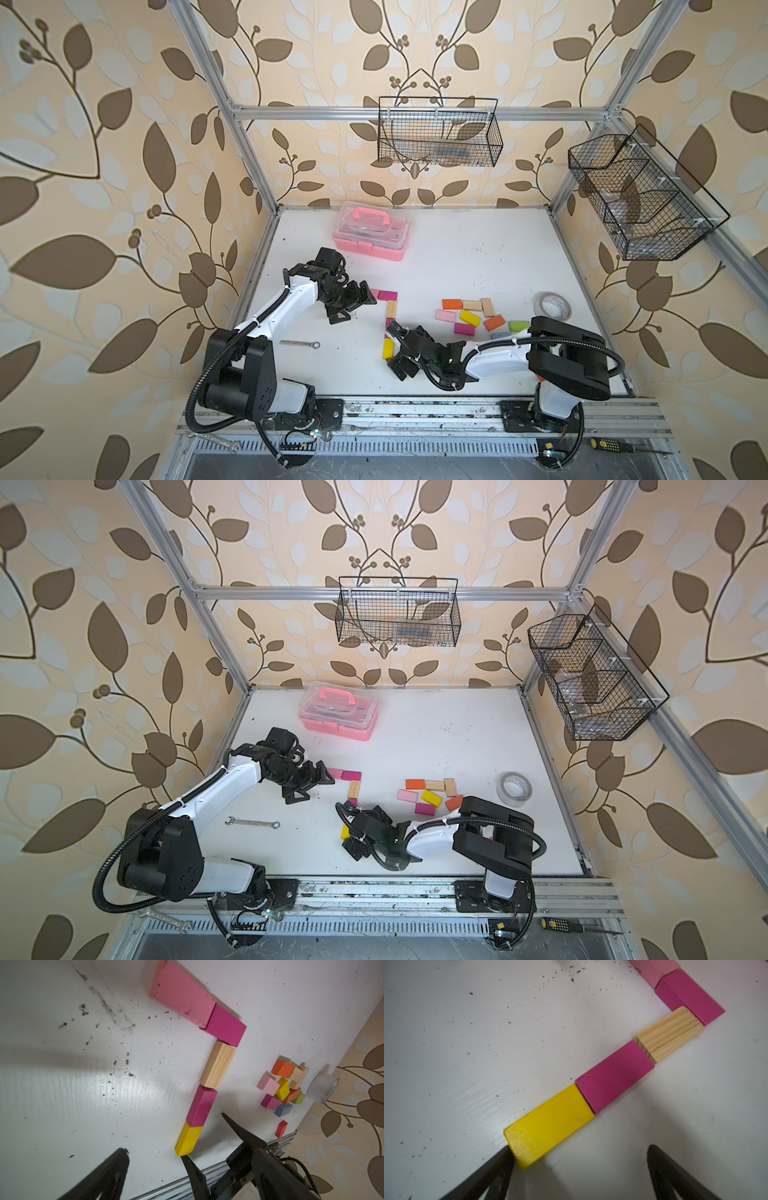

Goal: Assemble the number 7 with building blocks
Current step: Assemble the building block at the center of the board.

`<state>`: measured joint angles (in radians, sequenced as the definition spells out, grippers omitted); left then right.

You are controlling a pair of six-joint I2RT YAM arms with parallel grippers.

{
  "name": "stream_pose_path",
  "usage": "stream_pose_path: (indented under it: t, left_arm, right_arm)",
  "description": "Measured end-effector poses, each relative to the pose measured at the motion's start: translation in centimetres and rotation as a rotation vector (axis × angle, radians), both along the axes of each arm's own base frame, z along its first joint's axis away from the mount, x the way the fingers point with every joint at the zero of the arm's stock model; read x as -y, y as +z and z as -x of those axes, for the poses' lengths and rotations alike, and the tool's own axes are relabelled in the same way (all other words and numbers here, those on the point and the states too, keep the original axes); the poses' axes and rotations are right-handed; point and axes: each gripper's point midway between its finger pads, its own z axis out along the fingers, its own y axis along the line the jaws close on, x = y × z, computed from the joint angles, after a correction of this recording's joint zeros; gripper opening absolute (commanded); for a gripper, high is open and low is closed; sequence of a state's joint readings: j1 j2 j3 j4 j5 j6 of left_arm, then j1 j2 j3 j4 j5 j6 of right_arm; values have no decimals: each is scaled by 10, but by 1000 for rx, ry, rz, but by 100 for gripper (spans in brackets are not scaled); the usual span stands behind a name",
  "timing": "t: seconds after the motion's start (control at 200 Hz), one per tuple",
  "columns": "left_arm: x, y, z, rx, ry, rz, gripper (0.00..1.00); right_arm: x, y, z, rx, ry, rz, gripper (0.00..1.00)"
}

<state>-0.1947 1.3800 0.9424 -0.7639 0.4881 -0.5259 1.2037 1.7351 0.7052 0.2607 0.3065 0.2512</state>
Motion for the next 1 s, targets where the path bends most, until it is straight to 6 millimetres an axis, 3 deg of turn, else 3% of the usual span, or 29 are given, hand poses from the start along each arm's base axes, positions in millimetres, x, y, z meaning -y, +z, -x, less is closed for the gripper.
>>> stream_pose_path:
  t: [1.0]
  left_arm:
    - [0,-1,0,-2,-1,-1,96]
  right_arm:
    - [2,1,-1,-9,-11,-2,100]
